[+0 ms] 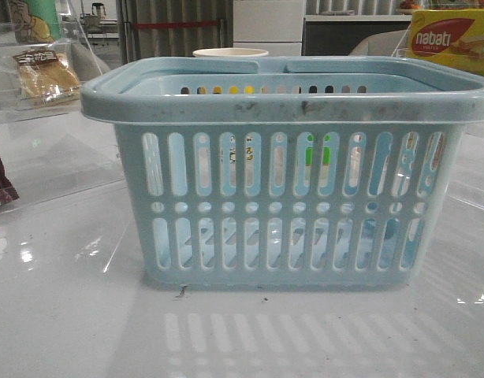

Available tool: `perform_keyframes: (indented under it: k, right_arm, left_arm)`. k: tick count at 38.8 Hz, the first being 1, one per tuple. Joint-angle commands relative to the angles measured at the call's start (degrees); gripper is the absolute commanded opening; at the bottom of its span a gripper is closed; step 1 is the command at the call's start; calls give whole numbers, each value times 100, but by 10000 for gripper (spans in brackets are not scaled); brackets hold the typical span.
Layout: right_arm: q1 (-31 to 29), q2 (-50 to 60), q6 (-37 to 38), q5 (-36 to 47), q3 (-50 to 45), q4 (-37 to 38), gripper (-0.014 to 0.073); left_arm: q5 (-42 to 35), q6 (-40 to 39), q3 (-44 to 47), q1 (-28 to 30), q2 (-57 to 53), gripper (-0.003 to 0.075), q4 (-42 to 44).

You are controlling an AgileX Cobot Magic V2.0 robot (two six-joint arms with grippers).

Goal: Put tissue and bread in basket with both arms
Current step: 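Grasp the black tissue pack on the rack with the right gripper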

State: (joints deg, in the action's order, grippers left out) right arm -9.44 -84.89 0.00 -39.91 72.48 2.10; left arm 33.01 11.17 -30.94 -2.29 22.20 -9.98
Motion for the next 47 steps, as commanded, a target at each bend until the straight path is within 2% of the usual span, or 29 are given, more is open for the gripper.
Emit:
perform_keyframes:
  k: [1, 13, 30, 33, 41, 43, 47]
  right_arm:
    - [-48, -290, -36, 156, 563, 91, 561]
    - [-48, -1259, -36, 212, 1158, 445, 561]
    - [-48, -1804, -36, 1138, 1270, 785, 556]
    - [-48, -1811, -36, 1189, 1270, 807, 500]
    - [-48, -1804, -36, 1196, 1270, 807, 229]
    - [-48, -1768, -36, 1157, 1270, 807, 199]
    - [-41, -1624, -36, 1089, 1270, 801, 194]
  left_arm:
    - [-442, -58, -161, 7, 77, 380, -51]
    - [-450, -58, -161, 7, 77, 380, -51]
    - [-450, -58, -161, 7, 77, 380, -51]
    - [-450, -58, -161, 7, 77, 380, -61]
    - [-450, -58, -161, 7, 77, 380, -72]
    - [-450, -58, -161, 7, 77, 380, -72]
    - [-450, -58, -161, 7, 77, 380, -72]
